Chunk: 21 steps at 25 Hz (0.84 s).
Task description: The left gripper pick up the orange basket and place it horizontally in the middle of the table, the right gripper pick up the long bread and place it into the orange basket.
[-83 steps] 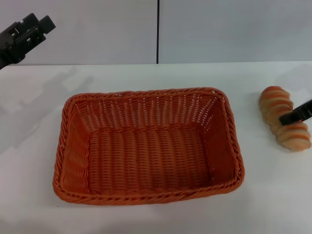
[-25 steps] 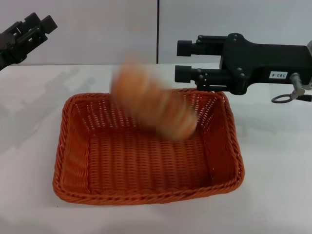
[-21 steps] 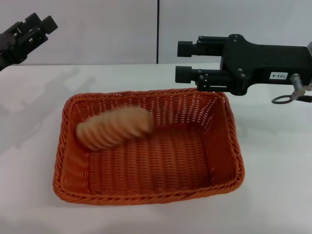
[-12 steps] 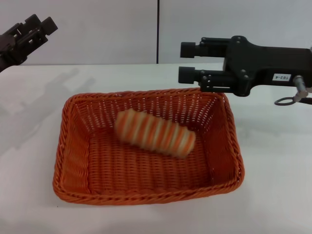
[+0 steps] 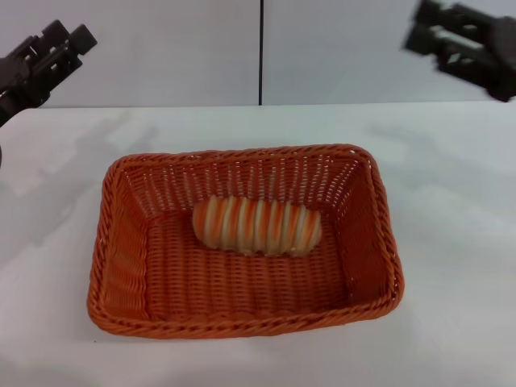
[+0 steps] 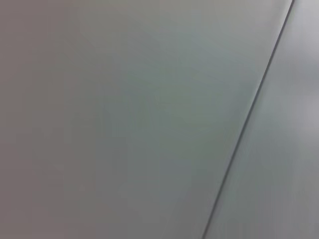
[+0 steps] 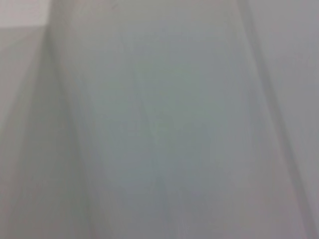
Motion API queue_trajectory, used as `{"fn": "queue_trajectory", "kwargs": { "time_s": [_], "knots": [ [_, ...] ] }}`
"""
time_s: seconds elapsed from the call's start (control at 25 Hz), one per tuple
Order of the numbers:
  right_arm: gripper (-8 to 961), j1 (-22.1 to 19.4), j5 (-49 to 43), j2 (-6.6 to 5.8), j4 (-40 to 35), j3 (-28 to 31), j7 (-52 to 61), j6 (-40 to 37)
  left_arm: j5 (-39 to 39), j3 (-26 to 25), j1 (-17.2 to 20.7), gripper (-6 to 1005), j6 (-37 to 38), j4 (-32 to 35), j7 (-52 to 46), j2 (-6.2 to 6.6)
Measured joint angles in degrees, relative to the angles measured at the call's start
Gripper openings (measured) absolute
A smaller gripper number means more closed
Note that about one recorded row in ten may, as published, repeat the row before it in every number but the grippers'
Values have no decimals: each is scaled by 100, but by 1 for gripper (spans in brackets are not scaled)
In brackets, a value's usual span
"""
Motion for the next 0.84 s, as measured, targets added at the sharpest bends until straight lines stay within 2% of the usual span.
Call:
{"fn": "queue_trajectory", "kwargs": {
  "time_s": [0.08, 0.12, 0.16, 0.2, 0.36, 0.44, 0.56, 0.84],
  "knots": [
    [640, -171, 3, -1, 215, 504, -280, -3, -265, -2, -21, 695, 6, -239, 358, 0],
    [640, -171, 3, -1, 215, 504, -280, -3, -265, -2, -21, 695, 6, -239, 358, 0],
    [640, -280, 6, -3, 414, 871, -634, -4, -265, -2, -21, 695, 6, -239, 358, 0],
    [640, -280, 6, -3, 414, 871, -634, -4, -529, -3, -23, 695, 6, -415, 652, -2],
    [640, -397, 199, -6, 1037, 1678, -1569, 24, -1365, -13, 17, 695, -4, -904, 1400, -8],
    [640, -411, 276, -10, 1180, 1842, -1784, 45, -1713, -13, 31, 695, -4, -1088, 1677, -8],
    [640, -409, 436, -11, 1667, 2534, -2561, 72, -2182, -13, 16, 695, -29, -1251, 2033, -8],
    [640, -296, 457, -12, 1987, 3228, -2914, 251, -2623, -13, -70, 695, -145, -1295, 2441, -8]
  ]
}}
